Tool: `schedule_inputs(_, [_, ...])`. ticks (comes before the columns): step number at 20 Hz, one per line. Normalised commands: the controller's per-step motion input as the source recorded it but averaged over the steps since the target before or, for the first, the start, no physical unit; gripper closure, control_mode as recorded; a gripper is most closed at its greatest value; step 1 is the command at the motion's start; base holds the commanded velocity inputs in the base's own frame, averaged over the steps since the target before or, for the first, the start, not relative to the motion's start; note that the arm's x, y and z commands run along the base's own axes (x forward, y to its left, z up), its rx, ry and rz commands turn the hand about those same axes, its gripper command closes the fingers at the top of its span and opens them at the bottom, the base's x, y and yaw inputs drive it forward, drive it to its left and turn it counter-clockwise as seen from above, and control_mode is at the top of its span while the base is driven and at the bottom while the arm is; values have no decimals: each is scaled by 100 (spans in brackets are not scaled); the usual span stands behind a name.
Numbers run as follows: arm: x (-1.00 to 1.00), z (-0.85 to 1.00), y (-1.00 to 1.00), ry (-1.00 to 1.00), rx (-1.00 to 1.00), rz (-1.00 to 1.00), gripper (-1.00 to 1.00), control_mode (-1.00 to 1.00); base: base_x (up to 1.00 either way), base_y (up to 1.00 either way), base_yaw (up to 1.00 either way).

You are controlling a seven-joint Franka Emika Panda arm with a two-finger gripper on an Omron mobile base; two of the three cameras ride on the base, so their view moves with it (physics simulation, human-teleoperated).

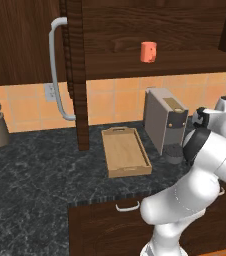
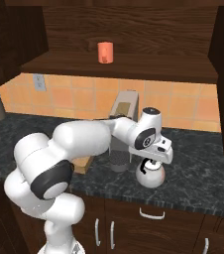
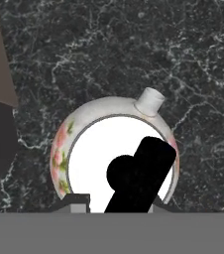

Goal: Pick the kettle from the counter and place it on the tray. Then pick the mug from the cabinet and place it on the tray. Then close the cabinet doors.

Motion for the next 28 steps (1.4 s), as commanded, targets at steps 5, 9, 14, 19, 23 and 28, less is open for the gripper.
schedule_inputs(5, [-20, 7, 0, 0, 0, -4, 100, -100, 0, 0, 0])
schedule_inputs(9, [-47, 36, 14, 0, 0, -2, 100, -100, 0, 0, 0])
schedule_inputs(14, [-51, 34, 27, 3, 0, -3, 100, -100, 0, 0, 0])
schedule_inputs(19, [-38, 28, 59, 1, 0, 0, 100, -100, 0, 0, 0])
schedule_inputs(23, [-26, 23, 77, -3, 0, 0, 100, -100, 0, 0, 0])
schedule_inputs(28, [-12, 17, 88, -14, 0, 0, 100, -100, 0, 0, 0])
